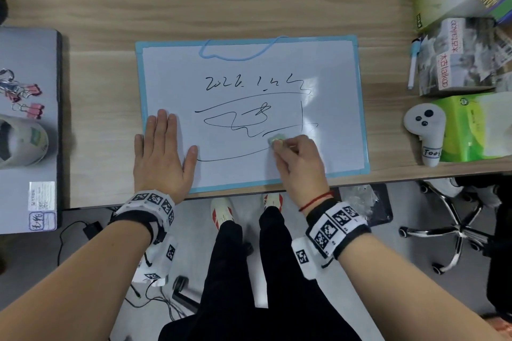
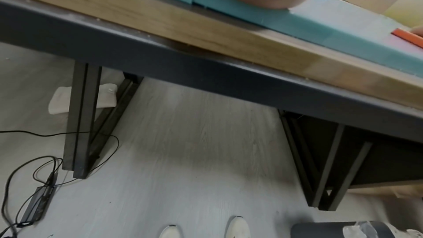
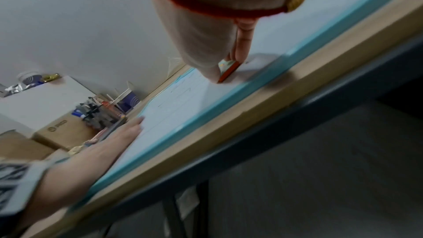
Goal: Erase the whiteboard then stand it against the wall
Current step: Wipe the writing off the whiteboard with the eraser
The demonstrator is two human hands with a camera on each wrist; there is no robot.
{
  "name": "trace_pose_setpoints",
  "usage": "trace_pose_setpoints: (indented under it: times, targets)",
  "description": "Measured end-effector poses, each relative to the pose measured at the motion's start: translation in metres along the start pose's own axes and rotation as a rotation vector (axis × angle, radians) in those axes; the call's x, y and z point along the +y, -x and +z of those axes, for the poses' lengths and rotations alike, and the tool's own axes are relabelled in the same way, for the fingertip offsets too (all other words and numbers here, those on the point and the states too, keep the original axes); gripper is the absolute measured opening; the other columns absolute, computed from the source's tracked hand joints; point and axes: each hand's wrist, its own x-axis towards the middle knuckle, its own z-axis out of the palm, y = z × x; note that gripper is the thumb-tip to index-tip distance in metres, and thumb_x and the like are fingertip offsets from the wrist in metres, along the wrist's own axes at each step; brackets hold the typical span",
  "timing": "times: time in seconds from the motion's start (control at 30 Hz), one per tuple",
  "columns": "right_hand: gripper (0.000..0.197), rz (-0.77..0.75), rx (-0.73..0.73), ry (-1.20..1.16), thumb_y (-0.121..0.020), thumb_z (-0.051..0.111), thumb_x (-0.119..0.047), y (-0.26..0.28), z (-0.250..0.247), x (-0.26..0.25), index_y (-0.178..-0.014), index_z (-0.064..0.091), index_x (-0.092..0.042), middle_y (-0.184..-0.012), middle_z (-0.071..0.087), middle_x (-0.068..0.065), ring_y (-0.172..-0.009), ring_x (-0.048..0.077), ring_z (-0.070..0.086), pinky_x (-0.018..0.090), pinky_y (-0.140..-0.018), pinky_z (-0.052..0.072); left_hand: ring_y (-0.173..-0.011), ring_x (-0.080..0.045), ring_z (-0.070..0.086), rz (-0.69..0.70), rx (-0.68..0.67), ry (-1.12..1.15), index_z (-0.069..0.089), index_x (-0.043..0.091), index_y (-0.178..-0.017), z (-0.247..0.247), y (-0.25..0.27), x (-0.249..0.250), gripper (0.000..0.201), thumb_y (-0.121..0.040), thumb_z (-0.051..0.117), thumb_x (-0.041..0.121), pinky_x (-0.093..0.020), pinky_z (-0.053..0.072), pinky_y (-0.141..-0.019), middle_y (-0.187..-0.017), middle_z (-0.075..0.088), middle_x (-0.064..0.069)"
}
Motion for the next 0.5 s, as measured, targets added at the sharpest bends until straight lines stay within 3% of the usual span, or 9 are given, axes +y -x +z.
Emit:
trace_pose_setpoints:
  times: [0.07, 0.13, 0.2, 0.33, 0.4, 0.43, 0.5]
  targets:
    - [0.021, 0.159, 0.076, 0.000, -0.099, 0.058, -0.021, -0.015, -0.015, 0.017, -0.108, 0.070, -0.006, -0.104, 0.056, 0.009, -0.090, 0.013, 0.047, 0.019, -0.079, 0.040, -0.154, -0.020, 0.000, 0.000, 0.002, -0.004, 0.006, 0.019, -0.157, 0.000, 0.000, 0.000, 0.071, -0.098, 0.023, 0.054, -0.045, 0.006, -0.124, -0.166, 0.002, 0.001]
    - [0.020, 0.278, 0.225, -0.005, -0.099, 0.060, -0.019, -0.028, -0.033, 0.035, -0.105, 0.070, -0.003, -0.104, 0.055, 0.013, -0.091, 0.023, 0.055, 0.027, -0.083, 0.046, -0.154, -0.020, 0.000, -0.005, 0.009, -0.003, 0.007, 0.019, -0.157, 0.001, -0.001, 0.000, 0.071, -0.098, 0.023, 0.054, -0.044, 0.005, -0.124, -0.166, 0.002, 0.001]
    - [0.019, 0.328, 0.228, -0.049, -0.098, 0.060, -0.021, -0.032, -0.034, 0.027, -0.105, 0.067, -0.004, -0.104, 0.055, 0.010, -0.087, 0.019, 0.053, 0.030, -0.080, 0.050, -0.154, -0.019, 0.000, -0.002, 0.012, 0.005, 0.008, 0.019, -0.157, 0.002, -0.001, 0.001, 0.070, -0.098, 0.024, 0.052, -0.043, 0.004, -0.124, -0.166, 0.003, 0.001]
    - [0.024, 0.363, -0.038, -0.172, -0.098, 0.054, -0.040, -0.025, 0.000, -0.003, -0.107, 0.058, -0.018, -0.088, 0.051, -0.015, -0.072, -0.004, 0.047, 0.003, -0.061, 0.037, -0.153, -0.024, 0.006, -0.003, 0.065, 0.089, 0.017, 0.011, -0.156, 0.000, 0.000, -0.001, 0.063, -0.099, 0.030, 0.035, -0.042, 0.010, -0.124, -0.165, 0.012, -0.006]
    - [0.022, 0.299, 0.028, -0.113, -0.098, 0.058, -0.033, -0.027, -0.007, 0.007, -0.103, 0.064, -0.012, -0.086, 0.049, -0.012, -0.071, -0.004, 0.048, -0.002, -0.063, 0.035, -0.152, -0.027, 0.008, -0.034, 0.104, 0.134, 0.020, 0.005, -0.154, 0.001, -0.001, -0.001, 0.060, -0.099, 0.031, 0.025, -0.042, 0.013, -0.124, -0.163, 0.016, -0.011]
    - [0.019, 0.274, 0.114, -0.074, -0.098, 0.061, -0.024, -0.030, -0.014, 0.017, -0.101, 0.068, -0.007, -0.088, 0.052, -0.003, -0.076, 0.001, 0.049, 0.001, -0.069, 0.037, -0.152, -0.027, 0.008, -0.045, 0.112, 0.143, 0.020, 0.003, -0.154, 0.001, -0.001, -0.001, 0.059, -0.099, 0.031, 0.023, -0.041, 0.013, -0.124, -0.163, 0.016, -0.012]
    - [0.015, 0.275, 0.263, -0.026, -0.097, 0.063, -0.014, -0.039, -0.023, 0.032, -0.100, 0.069, 0.000, -0.095, 0.054, 0.013, -0.085, 0.024, 0.055, 0.027, -0.077, 0.050, -0.152, -0.027, 0.008, -0.048, 0.113, 0.138, 0.020, 0.002, -0.153, 0.002, -0.002, -0.001, 0.058, -0.100, 0.029, 0.022, -0.040, 0.011, -0.125, -0.163, 0.017, -0.012]
